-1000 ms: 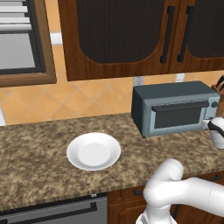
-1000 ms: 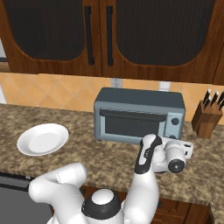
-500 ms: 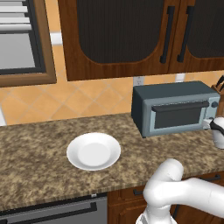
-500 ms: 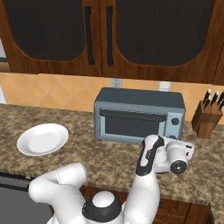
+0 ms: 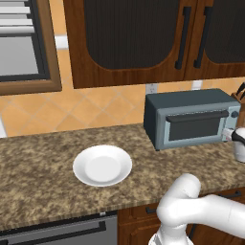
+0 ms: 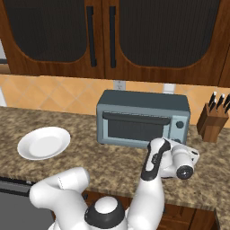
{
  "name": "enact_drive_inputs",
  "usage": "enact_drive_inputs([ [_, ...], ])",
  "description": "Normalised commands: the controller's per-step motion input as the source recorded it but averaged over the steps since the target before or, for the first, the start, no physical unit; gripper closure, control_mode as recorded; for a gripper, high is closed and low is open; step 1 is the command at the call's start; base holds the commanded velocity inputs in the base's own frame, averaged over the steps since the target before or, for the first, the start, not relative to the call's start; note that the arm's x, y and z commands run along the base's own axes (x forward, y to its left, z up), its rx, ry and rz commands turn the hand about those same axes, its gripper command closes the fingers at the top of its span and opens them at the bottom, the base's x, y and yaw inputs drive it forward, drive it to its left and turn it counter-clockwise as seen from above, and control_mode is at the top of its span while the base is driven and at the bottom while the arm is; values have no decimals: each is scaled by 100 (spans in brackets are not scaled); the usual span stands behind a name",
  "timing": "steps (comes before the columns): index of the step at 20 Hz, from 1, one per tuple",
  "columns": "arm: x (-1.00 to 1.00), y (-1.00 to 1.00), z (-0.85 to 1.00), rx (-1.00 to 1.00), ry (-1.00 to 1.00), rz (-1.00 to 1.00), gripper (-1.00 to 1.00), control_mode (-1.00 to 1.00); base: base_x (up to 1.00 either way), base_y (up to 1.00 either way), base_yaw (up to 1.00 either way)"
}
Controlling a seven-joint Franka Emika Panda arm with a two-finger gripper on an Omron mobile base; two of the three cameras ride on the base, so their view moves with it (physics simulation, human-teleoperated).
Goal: Pick up the kebab skewer and baguette bread, and place them inside the toaster oven. Close the toaster oven door and start by setting the timer.
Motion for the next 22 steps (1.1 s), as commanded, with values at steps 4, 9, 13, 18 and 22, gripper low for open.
enact_drive_inputs([
  [4, 0, 0, 0, 25, 0, -4, 100, -100, 0, 0, 0],
  [9, 0, 0, 0, 23, -3, -2, 100, -100, 0, 0, 0],
  [13, -3, 0, 0, 23, -7, 0, 100, -100, 0, 0, 0],
  [18, -1, 0, 0, 24, -6, 0, 100, -100, 0, 0, 0],
  [22, 0, 0, 0, 23, -5, 0, 100, -100, 0, 0, 0],
])
